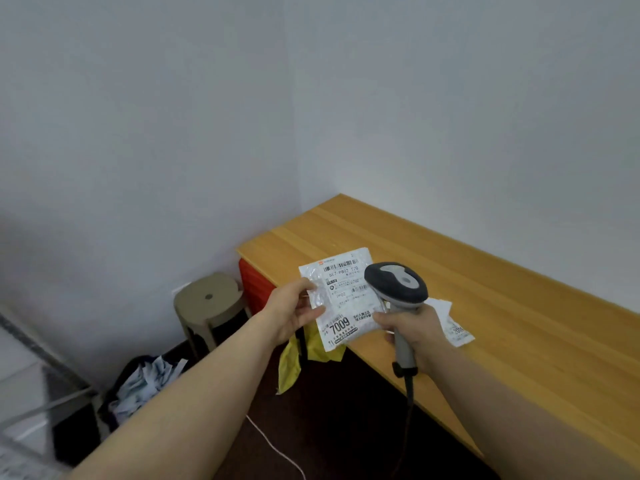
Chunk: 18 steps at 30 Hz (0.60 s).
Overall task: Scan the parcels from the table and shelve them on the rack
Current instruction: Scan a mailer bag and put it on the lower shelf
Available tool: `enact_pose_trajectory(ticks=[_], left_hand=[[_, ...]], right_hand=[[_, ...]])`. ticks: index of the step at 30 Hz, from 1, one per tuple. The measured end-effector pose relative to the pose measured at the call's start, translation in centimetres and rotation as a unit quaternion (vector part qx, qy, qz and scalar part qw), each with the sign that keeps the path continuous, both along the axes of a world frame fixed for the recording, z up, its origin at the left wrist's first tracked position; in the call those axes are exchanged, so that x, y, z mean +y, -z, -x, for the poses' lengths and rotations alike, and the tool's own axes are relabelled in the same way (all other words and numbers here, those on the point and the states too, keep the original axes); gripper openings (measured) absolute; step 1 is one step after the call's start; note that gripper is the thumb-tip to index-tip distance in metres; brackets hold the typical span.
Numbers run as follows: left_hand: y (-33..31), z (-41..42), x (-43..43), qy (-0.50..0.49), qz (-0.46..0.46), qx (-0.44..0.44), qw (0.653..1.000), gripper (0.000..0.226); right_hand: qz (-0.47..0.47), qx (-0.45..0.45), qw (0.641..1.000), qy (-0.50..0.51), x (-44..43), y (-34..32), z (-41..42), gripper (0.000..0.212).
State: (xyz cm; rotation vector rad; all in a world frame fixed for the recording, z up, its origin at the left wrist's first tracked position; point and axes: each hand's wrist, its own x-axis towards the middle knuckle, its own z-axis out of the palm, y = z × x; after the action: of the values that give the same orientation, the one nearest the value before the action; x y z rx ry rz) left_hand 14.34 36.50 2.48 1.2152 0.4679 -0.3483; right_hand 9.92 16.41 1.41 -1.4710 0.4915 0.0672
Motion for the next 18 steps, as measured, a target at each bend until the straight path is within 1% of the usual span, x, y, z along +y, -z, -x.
enact_pose_trajectory(ticks=[2, 4, 6, 8, 11, 14, 16, 18], left_hand=[[-0.7, 1.6, 2.2, 0.034, 0.006, -0.003, 0.999, 0.029], [-1.1, 3.4, 4.6, 0.05, -0.019, -0.018, 0.998, 0.034], [-1.3, 5.4, 7.5, 0.024, -0.036, -0.031, 0.999, 0.029], [-1.5, 7.9, 11.9, -0.023, -0.035, -0.049, 0.998, 0.016], [-1.4, 13.3, 21.4, -0.09, -0.051, -0.079, 0.992, 0.013], [-1.4, 20.4, 31.9, -0.135, -0.082, -0.082, 0.984, 0.009], [-1.6, 25.5, 38.4, -0.157, -0.063, -0.071, 0.983, 0.01], [-2.0, 30.7, 44.0, -0.178, -0.031, -0.058, 0.982, 0.017]], right_hand=[[0.02, -0.022, 0.999, -0.013, 1.9, -0.4, 0.8, 0.023], [0.031, -0.038, 0.998, -0.03, 4.5, -1.2, 1.8, 0.023], [0.031, -0.05, 0.997, -0.047, 7.9, -1.9, 3.1, 0.023], [0.018, -0.059, 0.995, -0.072, 12.6, -2.6, 4.7, 0.023], [-0.002, -0.068, 0.989, -0.132, 22.1, -2.3, 8.0, 0.027], [-0.024, -0.071, 0.983, -0.165, 33.3, -1.7, 13.1, 0.025], [-0.052, -0.072, 0.98, -0.177, 40.2, -1.8, 16.4, 0.025], [-0.065, -0.071, 0.974, -0.203, 46.5, -2.4, 19.3, 0.027]])
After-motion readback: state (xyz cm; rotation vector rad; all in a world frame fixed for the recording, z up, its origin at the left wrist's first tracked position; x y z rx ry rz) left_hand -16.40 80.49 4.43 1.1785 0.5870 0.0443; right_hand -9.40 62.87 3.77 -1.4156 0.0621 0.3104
